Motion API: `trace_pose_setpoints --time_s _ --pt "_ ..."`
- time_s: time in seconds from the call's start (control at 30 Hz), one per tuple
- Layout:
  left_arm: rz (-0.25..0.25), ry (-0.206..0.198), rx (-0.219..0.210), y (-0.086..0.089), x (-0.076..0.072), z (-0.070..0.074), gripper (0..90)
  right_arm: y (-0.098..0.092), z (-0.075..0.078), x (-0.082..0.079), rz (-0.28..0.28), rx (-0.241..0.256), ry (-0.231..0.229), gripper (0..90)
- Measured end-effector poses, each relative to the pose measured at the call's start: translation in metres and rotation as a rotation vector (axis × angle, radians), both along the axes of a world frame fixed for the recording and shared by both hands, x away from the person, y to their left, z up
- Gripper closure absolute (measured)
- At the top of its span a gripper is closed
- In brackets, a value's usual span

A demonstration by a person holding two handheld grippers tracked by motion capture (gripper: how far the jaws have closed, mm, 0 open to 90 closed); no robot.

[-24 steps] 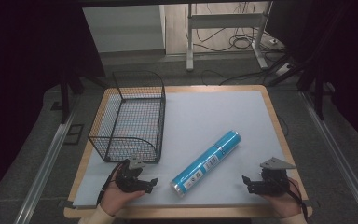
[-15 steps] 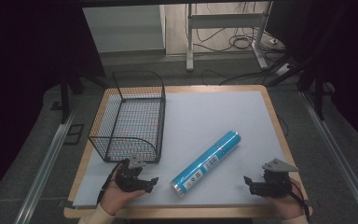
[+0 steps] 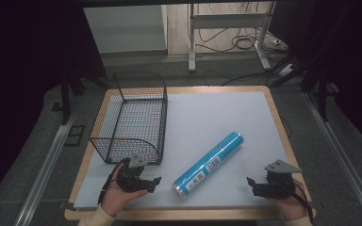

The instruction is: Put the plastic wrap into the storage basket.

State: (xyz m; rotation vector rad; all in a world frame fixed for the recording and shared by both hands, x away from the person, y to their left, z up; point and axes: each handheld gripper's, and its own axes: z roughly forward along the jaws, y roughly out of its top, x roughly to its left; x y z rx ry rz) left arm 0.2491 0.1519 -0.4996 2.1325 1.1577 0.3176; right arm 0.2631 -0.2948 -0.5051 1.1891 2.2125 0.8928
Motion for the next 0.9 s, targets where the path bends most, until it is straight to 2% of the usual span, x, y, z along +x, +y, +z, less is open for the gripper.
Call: trace_pose_setpoints --time_s 0.03,0.23,0.43,0.6,0.83,0.9 --pt "-0.004 -0.002 -0.019 -0.003 -0.001 0.005 19.4 0.001 0.0 0.0 0.006 -0.007 -0.001 9.0" --pt "-0.025 -0.002 -0.016 -0.011 -0.003 0.015 19.3 0.001 0.0 -0.001 0.008 -0.003 -0.004 9.0" --pt "-0.034 0.012 -0.001 -0.019 0.0 0.025 19.8 0.001 0.001 0.0 0.004 -0.001 -0.014 9.3" --pt "-0.076 0.018 0.021 -0.031 0.002 0.036 19.2 0.002 0.0 0.0 0.002 -0.003 -0.015 9.3" --pt "-0.109 0.014 0.034 -0.043 0.005 0.046 18.5 0.001 0.001 0.0 0.005 -0.002 -0.02 9.4" --pt "-0.123 0.028 0.038 -0.048 0.006 0.047 18.3 0.001 0.001 -0.001 0.006 -0.001 -0.019 9.6"
